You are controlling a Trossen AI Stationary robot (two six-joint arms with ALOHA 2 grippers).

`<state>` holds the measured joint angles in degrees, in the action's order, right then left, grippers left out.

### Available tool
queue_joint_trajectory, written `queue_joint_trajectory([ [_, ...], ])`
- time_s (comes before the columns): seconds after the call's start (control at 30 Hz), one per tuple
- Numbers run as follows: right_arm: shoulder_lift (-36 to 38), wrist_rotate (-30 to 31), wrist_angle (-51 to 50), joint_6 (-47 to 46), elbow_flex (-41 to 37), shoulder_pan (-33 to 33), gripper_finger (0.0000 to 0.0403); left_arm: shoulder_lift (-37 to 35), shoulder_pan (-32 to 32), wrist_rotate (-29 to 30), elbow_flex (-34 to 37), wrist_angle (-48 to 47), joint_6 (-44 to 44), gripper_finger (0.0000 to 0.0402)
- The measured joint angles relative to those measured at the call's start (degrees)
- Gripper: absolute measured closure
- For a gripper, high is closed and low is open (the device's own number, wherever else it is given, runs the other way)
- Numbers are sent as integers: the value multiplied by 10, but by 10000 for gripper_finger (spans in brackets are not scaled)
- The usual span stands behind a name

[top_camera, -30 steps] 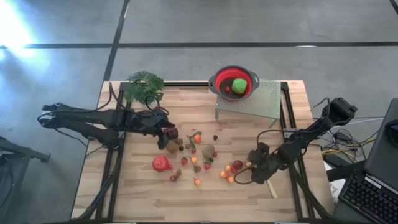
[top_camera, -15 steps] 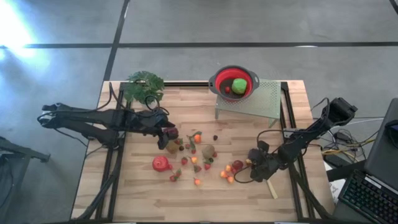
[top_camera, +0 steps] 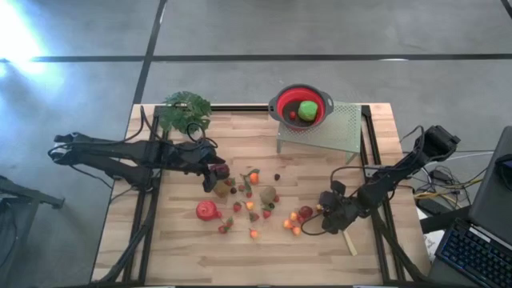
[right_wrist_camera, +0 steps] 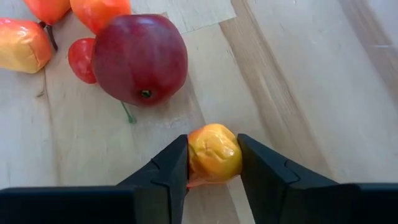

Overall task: Pick & Place Fruit
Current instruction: Put the pear into the strainer bowl on the shelf

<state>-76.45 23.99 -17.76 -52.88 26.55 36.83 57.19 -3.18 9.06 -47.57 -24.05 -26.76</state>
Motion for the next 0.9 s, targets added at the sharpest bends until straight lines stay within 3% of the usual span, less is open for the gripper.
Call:
queue_joint_trajectory([
  [0.37, 39, 0, 0, 113, 20, -68, 289, 0, 0, 0, 0, 0, 0, 128],
  [0.9, 56, 0, -1, 375, 141, -186, 288, 0, 0, 0, 0, 0, 0, 128],
])
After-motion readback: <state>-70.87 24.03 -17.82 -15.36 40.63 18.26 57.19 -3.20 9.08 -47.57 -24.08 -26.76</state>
